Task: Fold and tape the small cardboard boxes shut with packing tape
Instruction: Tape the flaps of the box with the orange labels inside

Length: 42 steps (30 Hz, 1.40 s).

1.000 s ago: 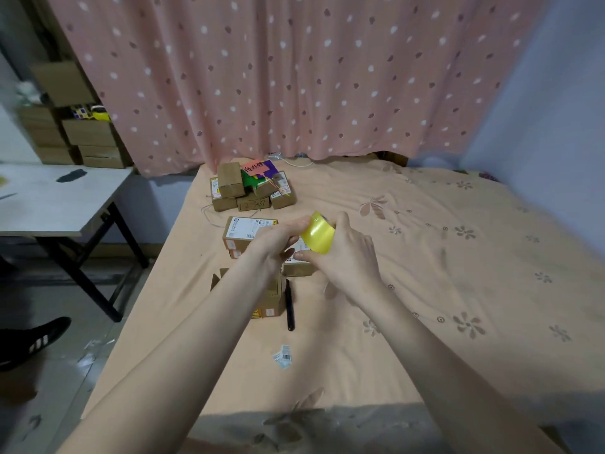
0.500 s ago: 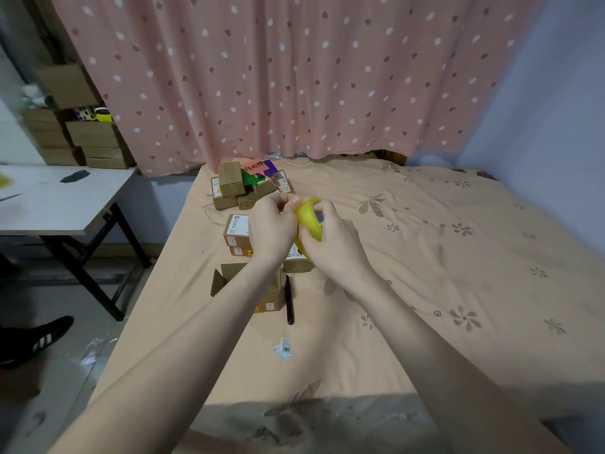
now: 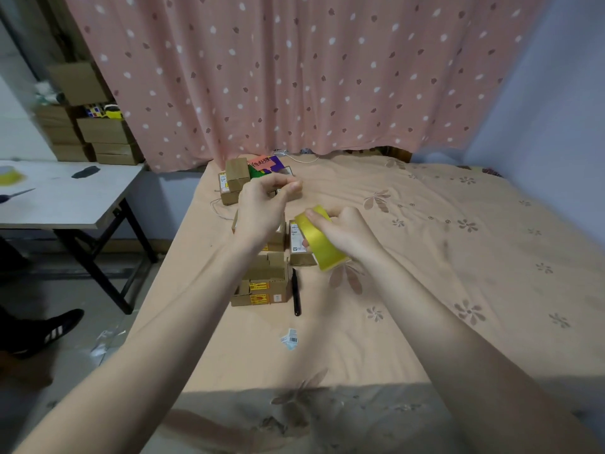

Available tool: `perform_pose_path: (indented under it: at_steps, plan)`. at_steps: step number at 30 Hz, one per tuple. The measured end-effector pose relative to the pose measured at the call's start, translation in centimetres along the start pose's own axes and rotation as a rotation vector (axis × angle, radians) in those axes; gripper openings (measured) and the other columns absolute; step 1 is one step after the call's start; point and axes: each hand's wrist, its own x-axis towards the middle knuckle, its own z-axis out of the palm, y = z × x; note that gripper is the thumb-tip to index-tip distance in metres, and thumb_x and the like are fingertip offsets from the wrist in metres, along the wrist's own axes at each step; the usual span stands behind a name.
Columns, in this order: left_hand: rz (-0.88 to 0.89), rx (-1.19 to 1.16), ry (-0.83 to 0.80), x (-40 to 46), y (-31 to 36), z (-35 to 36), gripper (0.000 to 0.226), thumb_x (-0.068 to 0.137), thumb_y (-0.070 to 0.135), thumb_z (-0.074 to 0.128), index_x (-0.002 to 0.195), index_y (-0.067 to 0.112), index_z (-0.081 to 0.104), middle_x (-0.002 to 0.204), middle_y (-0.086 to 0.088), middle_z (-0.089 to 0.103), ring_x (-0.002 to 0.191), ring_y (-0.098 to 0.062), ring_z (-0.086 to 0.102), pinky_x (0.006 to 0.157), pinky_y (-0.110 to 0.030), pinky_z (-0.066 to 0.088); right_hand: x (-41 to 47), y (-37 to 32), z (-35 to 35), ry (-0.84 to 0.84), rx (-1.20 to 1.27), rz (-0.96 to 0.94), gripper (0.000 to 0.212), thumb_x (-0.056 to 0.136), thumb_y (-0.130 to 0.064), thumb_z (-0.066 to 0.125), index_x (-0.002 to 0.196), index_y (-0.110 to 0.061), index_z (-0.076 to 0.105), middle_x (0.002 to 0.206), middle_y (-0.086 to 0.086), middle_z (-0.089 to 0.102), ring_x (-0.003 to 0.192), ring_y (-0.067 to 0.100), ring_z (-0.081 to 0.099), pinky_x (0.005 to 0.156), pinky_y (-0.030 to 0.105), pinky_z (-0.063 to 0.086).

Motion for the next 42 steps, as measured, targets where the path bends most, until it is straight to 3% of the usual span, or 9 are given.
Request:
perform_pose_path:
  at_steps: [6,9,13,18,24,28,30,35,42]
  plan:
    - [-0.072,-0.047,-0.108,-0.4,-2.7,-0.8,0.017,0.088,0.014,0.066,0.103,0.009,0.072,0.099,0.008,0.066,0.082,0.023,0.052,0.072,0.0,0.038,-0.2,1.6,1.9,-0.07,0.19,0.06,0.021,0.09,-0.033,0.064,0.085,-0.012,0.066,0.077,0.02,0.072,0.069,0.035,0.07,0.076,0.049,0.058]
    - [-0.13,-0.064,-0.063,-0.9,-4.0,-0.7,0.012,0.087,0.018,0.067,0.096,0.015,0.073,0.094,0.016,0.066,0.088,0.02,0.053,0.079,-0.012,0.044,-0.1,2.4,3.0,-0.109,0.213,0.081,0.025,0.091,-0.032,0.062,0.09,-0.007,0.066,0.075,0.019,0.071,0.068,0.035,0.069,0.078,0.052,0.057]
    - [-0.208,-0.093,-0.046,-1.0,-5.9,-1.1,0.008,0.083,0.015,0.071,0.091,0.015,0.074,0.099,0.023,0.057,0.108,0.01,0.045,0.091,-0.014,0.035,0.0,4.1,4.2,-0.149,0.197,0.161,0.023,0.092,-0.033,0.061,0.089,-0.01,0.064,0.074,0.014,0.072,0.057,0.027,0.069,0.059,0.039,0.058]
    - [-0.289,-0.126,-0.122,-1.5,-9.0,-2.2,0.014,0.082,0.005,0.07,0.093,-0.004,0.071,0.077,0.003,0.064,0.064,0.009,0.056,0.065,-0.007,0.04,0.3,6.2,7.2,-0.166,0.233,0.232,0.018,0.091,-0.03,0.062,0.088,-0.013,0.064,0.087,0.021,0.071,0.055,0.026,0.068,0.057,0.034,0.057]
    - [-0.35,-0.025,-0.136,-0.5,-14.0,-3.4,0.006,0.082,0.008,0.07,0.086,0.008,0.075,0.071,0.002,0.061,0.067,-0.001,0.047,0.066,-0.01,0.037,2.2,8.3,11.5,-0.148,0.238,0.321,0.022,0.094,-0.028,0.058,0.084,-0.01,0.065,0.075,0.017,0.072,0.06,0.029,0.069,0.067,0.036,0.055]
    - [-0.338,0.073,-0.15,-0.6,-17.6,-3.9,0.02,0.081,0.006,0.067,0.073,0.023,0.072,0.074,0.007,0.068,0.07,0.001,0.055,0.074,-0.018,0.045,3.7,9.9,14.8,-0.09,0.248,0.457,0.031,0.093,-0.029,0.058,0.091,0.002,0.063,0.064,0.017,0.07,0.054,0.029,0.068,0.054,0.03,0.055]
    - [-0.36,0.089,-0.14,-0.8,-19.3,-3.8,0.027,0.082,0.006,0.063,0.068,0.028,0.069,0.076,0.006,0.069,0.071,-0.006,0.056,0.073,-0.024,0.046,4.3,11.2,16.1,-0.061,0.215,0.538,0.036,0.092,-0.031,0.061,0.098,0.005,0.062,0.07,0.018,0.069,0.059,0.031,0.069,0.058,0.034,0.057]
    - [-0.417,0.092,-0.266,-0.2,-22.6,-3.5,0.017,0.083,0.013,0.066,0.075,0.026,0.071,0.066,0.018,0.062,0.059,0.01,0.051,0.062,-0.009,0.039,4.6,14.4,17.4,0.011,0.127,0.561,0.032,0.088,-0.039,0.065,0.098,-0.009,0.061,0.087,0.009,0.066,0.061,0.02,0.069,0.055,0.022,0.053]
    - [-0.484,-0.002,-0.34,0.1,-26.0,-3.4,0.013,0.084,0.011,0.068,0.078,0.022,0.073,0.064,0.021,0.062,0.056,0.01,0.052,0.055,-0.003,0.036,6.6,17.3,18.6,-0.073,-0.088,0.558,0.083,0.077,-0.053,0.069,0.143,-0.035,0.023,0.141,0.009,0.041,0.128,0.024,0.046,0.106,0.043,0.04]
